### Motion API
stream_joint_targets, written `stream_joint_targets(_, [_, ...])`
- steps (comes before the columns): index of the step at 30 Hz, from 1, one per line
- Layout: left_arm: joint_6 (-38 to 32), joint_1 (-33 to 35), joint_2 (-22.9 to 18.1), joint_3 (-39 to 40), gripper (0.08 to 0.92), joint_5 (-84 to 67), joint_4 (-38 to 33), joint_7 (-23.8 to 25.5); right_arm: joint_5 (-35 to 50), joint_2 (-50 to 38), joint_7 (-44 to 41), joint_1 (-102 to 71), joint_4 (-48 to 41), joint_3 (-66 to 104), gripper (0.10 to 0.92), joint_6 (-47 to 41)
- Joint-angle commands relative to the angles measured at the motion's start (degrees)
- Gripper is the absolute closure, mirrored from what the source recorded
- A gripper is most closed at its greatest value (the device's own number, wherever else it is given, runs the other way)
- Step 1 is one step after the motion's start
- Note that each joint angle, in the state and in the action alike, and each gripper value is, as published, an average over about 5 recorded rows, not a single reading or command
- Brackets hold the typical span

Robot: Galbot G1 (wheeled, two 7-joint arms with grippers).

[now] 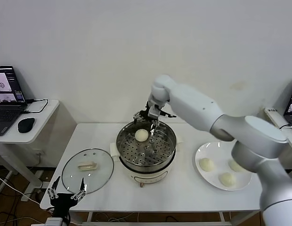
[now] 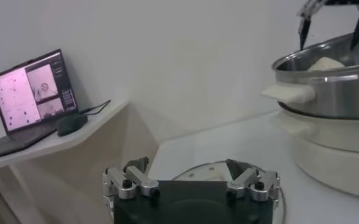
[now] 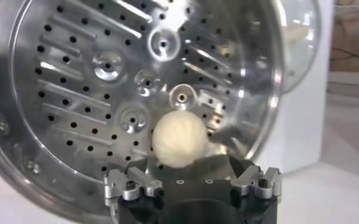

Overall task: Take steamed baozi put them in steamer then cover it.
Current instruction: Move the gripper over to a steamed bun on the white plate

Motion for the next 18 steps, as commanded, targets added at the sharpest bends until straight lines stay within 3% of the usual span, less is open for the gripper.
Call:
stream_joint_targets(1, [0.1,0.1,0.1,0.1,0.177,0.0,-0.5,0.0,18.2,-9.8,-2.7,6.5,9.8,-1.7,0.203,-18.7])
stream_joint_targets(6, [0.0,0.4,0.6,0.8,0.177,0.0,-0.7,0.0,24.7,-19.9,2.1,8.0,17.0,-3.4,0.202,-32.8])
stream_joint_targets(14, [0.2,0.8,0.9,2.0,0.177,-0.2,-1.8,0.2,19.9,-33.5,-6.3,6.1,26.9,-2.4,0.202,-51.8])
stream_joint_targets(18, [0.4,1.0,1.0,2.3,0.177,-0.3,-2.2,0.4,16.6,-38.8,-10.6,3.7,29.9,-2.4,0.203,-55.7])
